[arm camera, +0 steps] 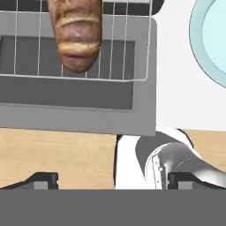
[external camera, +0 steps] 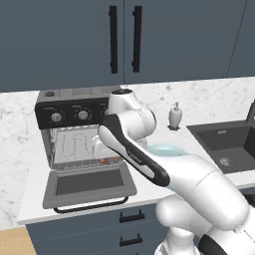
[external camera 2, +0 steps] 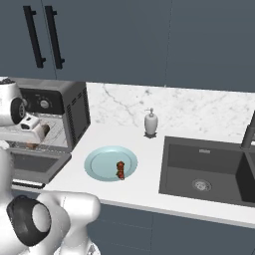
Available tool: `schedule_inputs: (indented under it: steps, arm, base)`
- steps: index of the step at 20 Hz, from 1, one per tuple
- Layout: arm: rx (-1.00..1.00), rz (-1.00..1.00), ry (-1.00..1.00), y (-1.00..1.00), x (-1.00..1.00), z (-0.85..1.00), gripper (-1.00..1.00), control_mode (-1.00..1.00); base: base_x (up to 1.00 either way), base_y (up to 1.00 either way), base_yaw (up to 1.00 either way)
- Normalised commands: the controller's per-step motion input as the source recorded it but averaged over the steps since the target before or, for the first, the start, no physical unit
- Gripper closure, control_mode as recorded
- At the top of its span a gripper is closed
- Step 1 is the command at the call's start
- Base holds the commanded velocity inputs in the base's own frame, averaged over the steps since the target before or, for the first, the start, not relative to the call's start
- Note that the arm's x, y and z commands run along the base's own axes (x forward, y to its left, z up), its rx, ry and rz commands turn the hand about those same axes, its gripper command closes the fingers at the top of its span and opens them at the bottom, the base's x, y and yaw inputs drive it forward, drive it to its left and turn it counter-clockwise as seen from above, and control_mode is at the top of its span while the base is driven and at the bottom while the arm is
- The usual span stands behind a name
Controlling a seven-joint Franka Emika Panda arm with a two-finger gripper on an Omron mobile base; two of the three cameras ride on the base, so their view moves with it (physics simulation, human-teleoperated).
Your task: Pick up the kebab skewer and baguette bread, and place them inside the toaster oven. Close the toaster oven door and start by setting the timer.
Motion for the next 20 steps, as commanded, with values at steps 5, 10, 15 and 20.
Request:
schedule_inputs:
  steps: [5,10,15,20]
  arm:
    - [-0.01,0.0,-0.07,-1.0,-0.84,0.0,-1.0,-1.0]
    - [-0.02,0.0,0.0,-1.0,-0.3,0.22,-1.0,-1.0]
    - [-0.03,0.0,0.0,-1.0,-0.15,0.24,-1.0,-1.0]
    - [-0.05,0.0,0.03,-1.0,0.01,0.03,-1.0,-1.0]
  base:
    - [0.0,0.0,0.0]
    - [0.0,0.0,0.0]
    - [0.0,0.0,0.0]
    - [0.0,0.0,0.0]
